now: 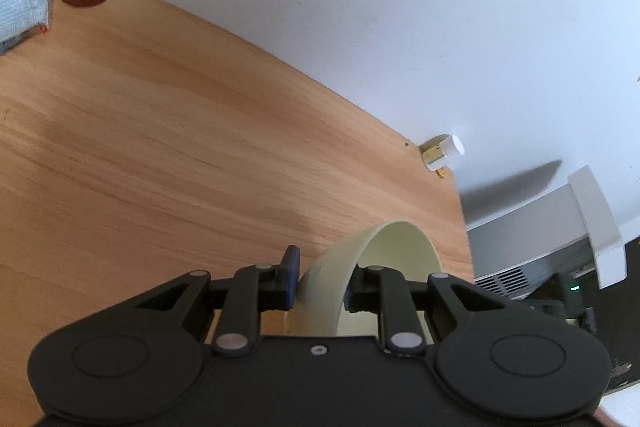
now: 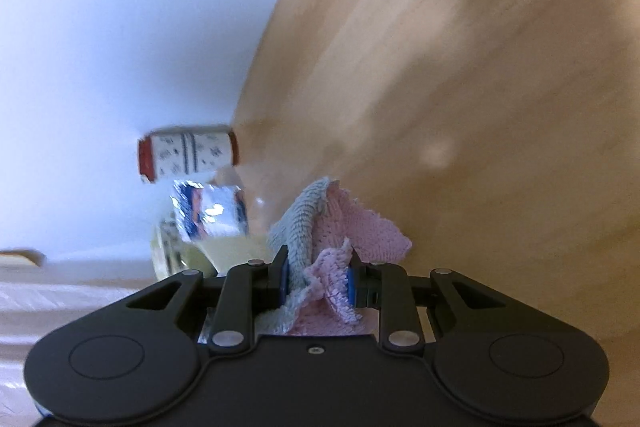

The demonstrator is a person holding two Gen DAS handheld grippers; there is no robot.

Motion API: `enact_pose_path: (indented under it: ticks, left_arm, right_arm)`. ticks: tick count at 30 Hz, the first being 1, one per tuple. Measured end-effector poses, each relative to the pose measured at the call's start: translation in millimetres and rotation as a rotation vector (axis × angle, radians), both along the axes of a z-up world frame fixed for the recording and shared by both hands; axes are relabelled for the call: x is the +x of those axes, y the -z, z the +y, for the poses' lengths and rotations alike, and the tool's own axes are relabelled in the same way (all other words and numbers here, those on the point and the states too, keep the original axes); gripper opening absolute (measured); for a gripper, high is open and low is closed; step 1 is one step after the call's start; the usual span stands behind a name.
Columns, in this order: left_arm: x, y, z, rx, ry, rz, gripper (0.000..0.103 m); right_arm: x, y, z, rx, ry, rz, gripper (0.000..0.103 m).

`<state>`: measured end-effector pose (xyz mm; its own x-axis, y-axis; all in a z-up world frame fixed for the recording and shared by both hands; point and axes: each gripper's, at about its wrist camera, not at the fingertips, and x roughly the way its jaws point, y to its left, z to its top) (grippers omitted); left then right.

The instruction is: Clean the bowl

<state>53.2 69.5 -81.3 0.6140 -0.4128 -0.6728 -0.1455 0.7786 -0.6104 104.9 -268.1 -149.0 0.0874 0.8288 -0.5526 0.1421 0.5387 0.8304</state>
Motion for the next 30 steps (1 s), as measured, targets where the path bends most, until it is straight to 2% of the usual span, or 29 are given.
enact_pose_path:
  ticks: [5,6,10,14,18,21,23,24,26,30]
  left_arm:
    - [2,0,1,0.005,0.008,-0.003,0.019]
    - [2,0,1,0.003,0.008,-0.004,0.019]
    - [0,1,6,0.004,0.002,-0.002,0.019]
    - [-4,1,11,0.016,-0.005,0.004,0.019]
    - [-8,-1,16,0.021,-0.019,0.003,0.019]
    - [-11,-2,19,0.021,-0.031,0.004,0.019]
    - [-12,-2,19,0.023,-0.036,0.007,0.019]
    - [-12,-2,18,0.026,-0.039,0.010,0.019]
    - [-12,-2,17,0.029,-0.040,0.014,0.019]
    - [-13,-2,14,0.031,-0.041,0.019,0.019]
  right_arm:
    - [-4,-25,21,-0.242,-0.142,-0.192,0.031]
    - [-6,-26,24,-0.266,-0.158,-0.209,0.036]
    - [-11,-36,47,-0.485,-0.301,-0.369,0.068]
    - [-12,-62,59,-0.601,-0.493,-0.541,0.070]
    - [-20,-87,63,-0.651,-0.685,-0.689,0.070]
    - [-48,-98,69,-0.680,-0.930,-0.856,0.070]
    - [-78,-92,68,-0.657,-1.139,-0.946,0.070]
    - [-86,-87,69,-0.640,-1.200,-0.974,0.070]
    - [-95,-76,72,-0.639,-1.289,-1.005,0.071]
    - [-94,-58,81,-0.632,-1.333,-1.045,0.071]
